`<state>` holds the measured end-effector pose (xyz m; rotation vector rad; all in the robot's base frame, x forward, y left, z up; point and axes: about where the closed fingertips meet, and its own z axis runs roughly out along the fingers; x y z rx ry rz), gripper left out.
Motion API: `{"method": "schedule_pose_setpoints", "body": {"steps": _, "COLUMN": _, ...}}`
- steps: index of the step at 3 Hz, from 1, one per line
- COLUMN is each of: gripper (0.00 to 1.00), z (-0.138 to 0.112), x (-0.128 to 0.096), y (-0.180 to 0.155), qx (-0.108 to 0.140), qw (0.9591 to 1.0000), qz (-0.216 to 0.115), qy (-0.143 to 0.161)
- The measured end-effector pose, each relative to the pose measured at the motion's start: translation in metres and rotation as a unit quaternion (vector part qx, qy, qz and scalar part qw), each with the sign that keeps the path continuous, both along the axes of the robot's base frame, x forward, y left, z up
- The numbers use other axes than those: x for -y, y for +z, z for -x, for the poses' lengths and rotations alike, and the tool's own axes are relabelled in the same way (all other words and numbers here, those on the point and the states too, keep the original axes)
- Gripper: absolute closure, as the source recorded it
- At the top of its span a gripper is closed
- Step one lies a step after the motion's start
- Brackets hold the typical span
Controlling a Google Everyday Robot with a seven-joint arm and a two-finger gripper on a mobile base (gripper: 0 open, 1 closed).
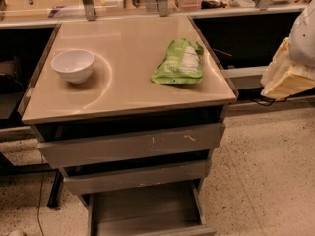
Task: Close bottom drawer
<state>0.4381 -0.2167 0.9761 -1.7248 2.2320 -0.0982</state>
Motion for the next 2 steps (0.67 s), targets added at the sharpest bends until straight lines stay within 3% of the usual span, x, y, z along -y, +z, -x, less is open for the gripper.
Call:
{"method": "schedule_pose_setpoints", "body": {"steps": 1, "gripper": 0.88, "z": 0.0, "x": 0.0, "y": 0.0, "qx": 0.0, "qw": 1.0, "qz": 0.0, "qy": 0.0}}
{"method": "schedule_pose_setpoints", "body": {"steps": 2, "gripper": 1.0, "z": -0.0005, "x": 0.0015, "y": 0.0015, "qx": 0.008, "qw": 1.0, "qz": 0.003, "qy": -0.002}}
